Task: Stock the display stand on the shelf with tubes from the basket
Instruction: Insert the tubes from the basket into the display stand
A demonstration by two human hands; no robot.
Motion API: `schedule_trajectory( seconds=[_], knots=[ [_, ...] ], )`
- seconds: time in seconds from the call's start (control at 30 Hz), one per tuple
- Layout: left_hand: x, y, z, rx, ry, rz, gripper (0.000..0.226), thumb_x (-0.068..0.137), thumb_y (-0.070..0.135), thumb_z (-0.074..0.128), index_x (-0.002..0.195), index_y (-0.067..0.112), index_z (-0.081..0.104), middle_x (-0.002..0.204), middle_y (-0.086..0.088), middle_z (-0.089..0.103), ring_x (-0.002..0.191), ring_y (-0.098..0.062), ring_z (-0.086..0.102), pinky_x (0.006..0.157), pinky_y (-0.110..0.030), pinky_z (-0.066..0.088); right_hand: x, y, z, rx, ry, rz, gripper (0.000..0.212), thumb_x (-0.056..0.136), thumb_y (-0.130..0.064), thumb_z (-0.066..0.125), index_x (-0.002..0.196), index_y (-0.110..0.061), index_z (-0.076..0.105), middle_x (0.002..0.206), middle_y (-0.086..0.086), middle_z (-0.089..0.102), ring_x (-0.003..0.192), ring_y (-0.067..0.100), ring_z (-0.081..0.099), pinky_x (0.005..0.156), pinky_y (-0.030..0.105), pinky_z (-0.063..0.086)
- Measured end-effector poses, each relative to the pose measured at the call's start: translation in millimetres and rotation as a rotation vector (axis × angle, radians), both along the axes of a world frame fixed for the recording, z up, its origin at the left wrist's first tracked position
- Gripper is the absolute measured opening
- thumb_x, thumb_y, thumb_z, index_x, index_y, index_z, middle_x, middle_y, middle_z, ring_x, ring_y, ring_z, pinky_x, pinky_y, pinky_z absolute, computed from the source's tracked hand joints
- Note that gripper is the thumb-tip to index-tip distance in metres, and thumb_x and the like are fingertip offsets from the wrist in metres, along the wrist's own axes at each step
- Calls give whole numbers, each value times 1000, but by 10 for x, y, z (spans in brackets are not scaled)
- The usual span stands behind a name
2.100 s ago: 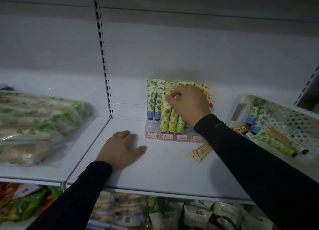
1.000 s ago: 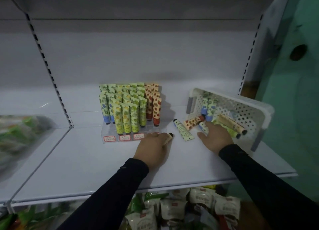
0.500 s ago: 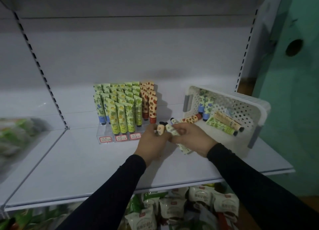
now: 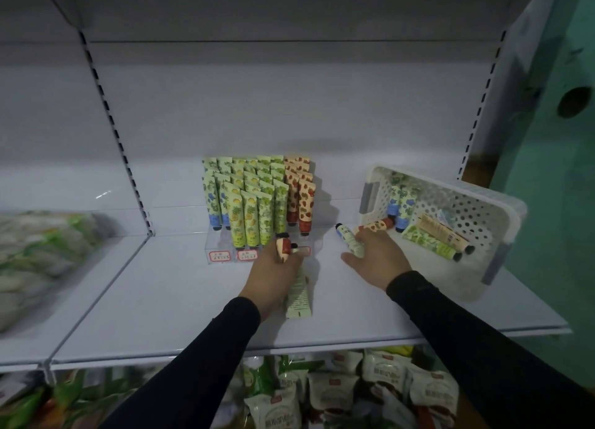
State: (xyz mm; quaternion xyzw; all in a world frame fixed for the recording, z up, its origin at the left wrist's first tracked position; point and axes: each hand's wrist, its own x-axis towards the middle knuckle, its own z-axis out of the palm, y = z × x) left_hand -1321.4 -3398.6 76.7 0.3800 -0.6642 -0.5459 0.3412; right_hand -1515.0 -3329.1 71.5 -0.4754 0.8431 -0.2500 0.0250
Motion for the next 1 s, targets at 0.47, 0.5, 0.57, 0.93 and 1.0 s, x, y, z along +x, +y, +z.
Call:
schedule_trajectory(
  seconds=[0.47,0.5,0.57,0.93,1.0],
  knots=[
    [745,-409,-6,3,-16,146,7,93,14,62,100,15,61,96,-17,71,78,-35,69,79,-51,57,55,158,258,-440,-108,23,22,95,-24,57,95,-3,64,81,9,67,74,22,60,67,30,45],
    [789,-435,-1,-20,-34,150,7,93,14,62,99,15,61,96,-17,70,79,-35,69,80,-52,58,67,168,312,-457,-164,17,22,94,-27,60,93,-6,66,77,3,67,70,15,59,63,24,43],
    [878,-482,5,-77,-83,154,8,90,14,64,97,16,60,93,-15,68,81,-35,68,79,-51,57,128,190,430,-501,-234,24,17,91,-30,64,91,-13,68,72,-7,66,66,6,60,63,21,45],
    [1303,-687,-73,-340,-303,311,11,91,26,65,97,20,58,85,4,63,74,-5,56,57,-18,36,786,6,1005,-600,-309,330,15,89,-27,68,95,-16,74,71,-7,71,62,3,65,69,19,54],
    [1316,-695,-98,-353,-302,316,10,91,27,64,97,20,58,84,5,63,74,-4,56,57,-18,36,948,-98,1115,-612,-305,389,12,88,-26,68,89,-16,75,65,-8,69,58,3,64,67,18,53]
  ],
)
